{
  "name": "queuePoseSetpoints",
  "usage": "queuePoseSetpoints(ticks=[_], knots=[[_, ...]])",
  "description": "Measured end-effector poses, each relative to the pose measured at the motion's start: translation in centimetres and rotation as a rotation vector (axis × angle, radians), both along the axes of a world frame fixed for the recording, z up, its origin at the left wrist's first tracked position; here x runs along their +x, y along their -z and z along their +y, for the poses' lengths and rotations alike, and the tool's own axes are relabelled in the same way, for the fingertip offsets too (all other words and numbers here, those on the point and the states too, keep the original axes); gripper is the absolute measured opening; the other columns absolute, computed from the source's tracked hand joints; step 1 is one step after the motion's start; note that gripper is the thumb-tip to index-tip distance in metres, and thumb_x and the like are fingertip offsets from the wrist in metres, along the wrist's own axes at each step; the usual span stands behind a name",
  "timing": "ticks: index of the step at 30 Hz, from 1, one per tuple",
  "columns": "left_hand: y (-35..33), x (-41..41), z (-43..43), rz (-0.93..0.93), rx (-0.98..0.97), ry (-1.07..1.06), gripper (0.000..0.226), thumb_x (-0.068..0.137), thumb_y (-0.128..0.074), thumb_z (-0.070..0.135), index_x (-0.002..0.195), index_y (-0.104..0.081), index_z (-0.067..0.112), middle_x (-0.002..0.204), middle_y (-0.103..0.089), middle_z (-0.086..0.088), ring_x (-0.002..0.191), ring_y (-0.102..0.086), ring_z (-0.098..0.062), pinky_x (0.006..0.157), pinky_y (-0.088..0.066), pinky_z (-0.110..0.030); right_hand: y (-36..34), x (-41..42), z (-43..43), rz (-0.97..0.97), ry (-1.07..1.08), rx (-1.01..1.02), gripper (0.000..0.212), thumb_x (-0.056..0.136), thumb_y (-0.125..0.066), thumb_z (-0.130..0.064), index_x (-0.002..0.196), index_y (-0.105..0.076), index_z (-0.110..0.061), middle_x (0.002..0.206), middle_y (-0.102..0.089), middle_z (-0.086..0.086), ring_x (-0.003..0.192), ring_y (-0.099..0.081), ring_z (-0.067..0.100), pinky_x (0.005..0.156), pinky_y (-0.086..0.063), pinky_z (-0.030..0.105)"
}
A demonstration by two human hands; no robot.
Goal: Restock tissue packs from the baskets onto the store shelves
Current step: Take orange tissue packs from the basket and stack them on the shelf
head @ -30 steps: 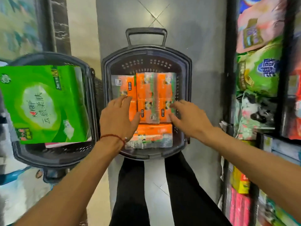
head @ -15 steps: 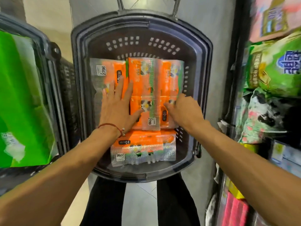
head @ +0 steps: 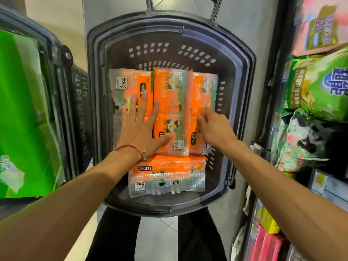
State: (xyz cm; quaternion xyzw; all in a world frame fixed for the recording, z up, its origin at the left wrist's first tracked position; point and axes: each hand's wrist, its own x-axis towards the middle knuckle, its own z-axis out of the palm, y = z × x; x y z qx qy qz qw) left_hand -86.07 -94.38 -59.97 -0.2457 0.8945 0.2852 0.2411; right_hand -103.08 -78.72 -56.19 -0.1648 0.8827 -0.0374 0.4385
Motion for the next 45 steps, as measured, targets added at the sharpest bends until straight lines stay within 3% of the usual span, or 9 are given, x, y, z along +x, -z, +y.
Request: queuePoseSetpoints(ticks=[6, 11, 15, 20, 27, 30, 38, 42, 45], knots=[[0.6, 0.1, 0.5, -0.006, -0.075, -0.009, 0.107, 0.087, -0.049, 0.079, 0.163, 0.010, 0.032, 0.166, 0.031, -0.003, 0.151, 0.032, -0.030, 0.118, 0.021, -0.051, 0.0, -0.4, 1.0, -0.059, 0.029, -0.091, 0.028, 0.113, -0.045, -0.033, 0.092, -0.057, -0.018, 0.093, -0.069, 0.002, 0.086, -0.066, 0.024, 0.083, -0.054, 0.046], [1.0, -0.2, 0.3, -0.024, -0.118, 0.007, 0.106, 0.087, -0.046, 0.081, 0.163, 0.010, 0.033, 0.166, 0.031, -0.004, 0.153, 0.027, -0.032, 0.120, 0.017, -0.052, -1.7, -0.5, 1.9, -0.120, 0.077, -0.202, 0.027, 0.113, -0.046, -0.029, 0.088, -0.055, -0.025, 0.090, -0.066, -0.011, 0.081, -0.064, -0.002, 0.075, -0.048, 0.021], [0.2, -0.9, 0.5, -0.043, -0.096, 0.015, 0.106, 0.088, -0.048, 0.079, 0.163, 0.009, 0.031, 0.167, 0.029, -0.006, 0.154, 0.026, -0.033, 0.121, 0.014, -0.054, -5.8, -0.5, 3.4, -0.153, 0.154, -0.330, 0.036, 0.112, -0.046, -0.040, 0.105, -0.061, -0.008, 0.106, -0.075, 0.005, 0.099, -0.073, 0.023, 0.091, -0.060, 0.052], [-3.4, -2.7, -0.2, -0.216, -0.016, 0.045, 0.097, 0.094, -0.053, 0.067, 0.165, -0.001, 0.027, 0.168, 0.027, -0.009, 0.155, 0.021, -0.036, 0.126, 0.002, -0.056, -12.4, -0.7, 4.8, -0.134, 0.212, -0.328, 0.048, 0.106, -0.042, -0.056, 0.107, -0.064, -0.014, 0.104, -0.077, -0.004, 0.097, -0.074, 0.020, 0.090, -0.060, 0.053], [-12.8, -5.4, 5.1, -0.037, 0.889, -0.511, 0.060, 0.101, -0.055, 0.051, 0.155, -0.035, 0.036, 0.154, -0.043, 0.015, 0.142, -0.041, -0.013, 0.113, -0.040, -0.026, -15.9, -1.6, 6.3, -0.179, 0.170, -0.315, 0.042, 0.113, -0.043, -0.041, 0.117, -0.065, -0.005, 0.110, -0.077, 0.005, 0.103, -0.071, 0.021, 0.090, -0.054, 0.040], [-13.0, -5.5, 9.5, -0.018, 1.089, -0.660, 0.083, 0.091, -0.077, 0.027, 0.158, -0.029, 0.038, 0.137, -0.059, 0.016, 0.124, -0.060, -0.008, 0.097, -0.052, -0.022, -14.8, -1.8, 6.7, -0.217, 0.183, -0.322, 0.036, 0.112, -0.048, -0.032, 0.112, -0.064, -0.001, 0.110, -0.073, 0.013, 0.105, -0.068, 0.029, 0.097, -0.052, 0.045], [-12.0, -5.9, 12.7, 0.078, 0.859, -0.728, 0.104, 0.070, -0.086, 0.054, 0.157, -0.029, 0.043, 0.132, -0.065, 0.018, 0.117, -0.065, -0.003, 0.103, -0.055, -0.038, -12.0, -2.2, 8.4, -0.116, 0.348, -0.435, 0.034, 0.099, -0.070, -0.046, 0.086, -0.060, -0.017, 0.101, -0.067, 0.018, 0.095, -0.066, 0.034, 0.087, -0.055, 0.050], [-12.9, -6.3, 12.9, 0.083, 0.815, -0.759, 0.087, 0.078, -0.088, 0.033, 0.144, -0.033, 0.054, 0.123, -0.064, 0.021, 0.112, -0.064, -0.003, 0.102, -0.054, -0.038, -11.9, -2.4, 8.5, -0.226, 0.706, -0.415, 0.057, 0.089, -0.085, -0.031, 0.125, -0.042, -0.019, 0.122, -0.057, -0.003, 0.105, -0.065, 0.007, 0.080, -0.054, 0.018], [-13.8, -6.6, 13.1, 0.066, 0.789, -0.781, 0.079, 0.075, -0.087, 0.039, 0.134, -0.039, 0.058, 0.126, -0.067, 0.014, 0.113, -0.067, -0.011, 0.102, -0.055, -0.045, -11.6, -2.5, 8.9, -0.379, 0.760, -0.408, 0.049, 0.093, -0.081, -0.031, 0.130, -0.055, -0.012, 0.123, -0.072, -0.002, 0.101, -0.072, 0.006, 0.084, -0.057, 0.026]])
